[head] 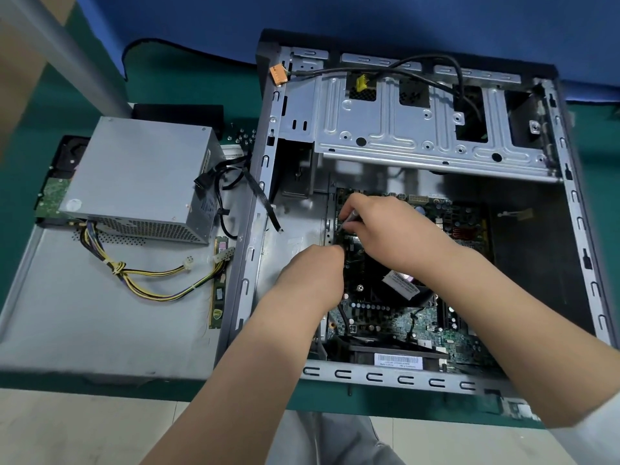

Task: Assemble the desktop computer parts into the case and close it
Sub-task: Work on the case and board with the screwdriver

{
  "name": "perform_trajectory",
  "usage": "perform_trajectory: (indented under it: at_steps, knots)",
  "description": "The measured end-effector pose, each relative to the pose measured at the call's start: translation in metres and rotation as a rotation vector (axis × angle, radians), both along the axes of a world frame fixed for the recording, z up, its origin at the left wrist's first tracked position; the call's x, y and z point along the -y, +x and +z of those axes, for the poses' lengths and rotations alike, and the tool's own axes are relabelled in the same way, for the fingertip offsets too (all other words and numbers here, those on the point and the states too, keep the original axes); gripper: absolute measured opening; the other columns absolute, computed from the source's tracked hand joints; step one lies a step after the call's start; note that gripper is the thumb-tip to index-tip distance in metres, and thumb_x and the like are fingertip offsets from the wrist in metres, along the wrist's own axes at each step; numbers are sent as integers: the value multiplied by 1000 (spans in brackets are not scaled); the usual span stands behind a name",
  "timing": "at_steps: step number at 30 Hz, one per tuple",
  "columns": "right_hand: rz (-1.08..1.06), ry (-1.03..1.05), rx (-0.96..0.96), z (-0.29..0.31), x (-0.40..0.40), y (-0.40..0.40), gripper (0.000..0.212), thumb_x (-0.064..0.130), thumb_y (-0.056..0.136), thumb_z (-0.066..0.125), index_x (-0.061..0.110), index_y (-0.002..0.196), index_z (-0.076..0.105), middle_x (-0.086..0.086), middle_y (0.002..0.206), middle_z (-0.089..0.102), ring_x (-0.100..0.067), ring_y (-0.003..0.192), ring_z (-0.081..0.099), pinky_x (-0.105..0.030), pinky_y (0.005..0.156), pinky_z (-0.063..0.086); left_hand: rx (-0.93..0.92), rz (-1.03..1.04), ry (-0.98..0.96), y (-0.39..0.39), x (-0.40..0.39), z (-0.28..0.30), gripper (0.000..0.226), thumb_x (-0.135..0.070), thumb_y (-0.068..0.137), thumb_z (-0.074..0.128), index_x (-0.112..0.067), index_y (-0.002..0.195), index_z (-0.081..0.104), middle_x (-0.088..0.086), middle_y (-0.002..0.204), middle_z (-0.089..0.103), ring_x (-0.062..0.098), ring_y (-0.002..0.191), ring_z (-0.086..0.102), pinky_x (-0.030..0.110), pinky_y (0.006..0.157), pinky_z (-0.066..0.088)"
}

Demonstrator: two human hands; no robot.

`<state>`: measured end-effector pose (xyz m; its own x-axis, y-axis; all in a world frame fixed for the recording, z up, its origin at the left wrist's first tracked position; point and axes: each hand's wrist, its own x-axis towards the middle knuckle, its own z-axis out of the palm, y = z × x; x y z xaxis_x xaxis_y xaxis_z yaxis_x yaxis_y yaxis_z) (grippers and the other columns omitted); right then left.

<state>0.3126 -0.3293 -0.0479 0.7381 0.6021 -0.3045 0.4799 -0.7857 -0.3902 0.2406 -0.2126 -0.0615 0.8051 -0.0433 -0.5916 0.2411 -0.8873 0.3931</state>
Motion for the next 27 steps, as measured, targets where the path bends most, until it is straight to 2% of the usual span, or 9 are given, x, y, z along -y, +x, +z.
perform_trajectory:
  at_steps: [5,10,12,14,17,20,27]
  knots:
    - [82,-110,74,2,-1,4,16,25,95,52,16,109,53,-7,101,66,-32,92,60,-39,69,51,-30,-4,-12,1,1,0,25,9,86,38,-12,97,47,3,72,40,15,59,41,30,53,35]
    - [189,-236,294,4,-8,6,19,31,98,47,12,93,47,-8,86,62,-30,70,53,-29,50,28,-33,-16,-12,1,0,-1,36,10,84,37,-9,111,53,3,72,41,16,60,41,29,52,34]
    - [238,-325,376,6,-11,6,20,28,98,47,15,85,41,-3,68,53,-27,60,43,-25,45,18,-35,-17,-12,1,0,-1,39,11,84,37,-9,112,53,3,72,41,15,59,41,27,49,31]
    - [276,-415,403,7,-13,7,17,23,97,50,17,83,41,2,56,33,-24,54,37,-23,44,16,-31,-14,-16,1,0,-1,41,12,83,37,-7,115,53,3,71,39,15,60,41,27,48,32]
    - [268,-425,307,8,-13,11,17,24,99,45,15,93,32,3,58,32,-19,47,33,-25,44,18,-28,0,-31,1,0,-3,48,12,83,38,-10,124,53,1,71,37,17,63,44,30,56,39]
    - [241,-382,176,9,-12,13,11,14,95,42,11,100,32,1,64,40,-19,50,38,-27,45,22,-29,10,-37,1,0,-4,47,12,83,38,-10,123,54,2,72,39,15,60,41,28,53,36]
    - [272,-482,338,9,-17,11,16,18,97,47,13,93,33,2,57,28,-16,44,25,-25,43,16,-36,27,-48,1,0,-2,47,12,84,37,-9,122,54,3,72,39,15,59,40,26,48,32]
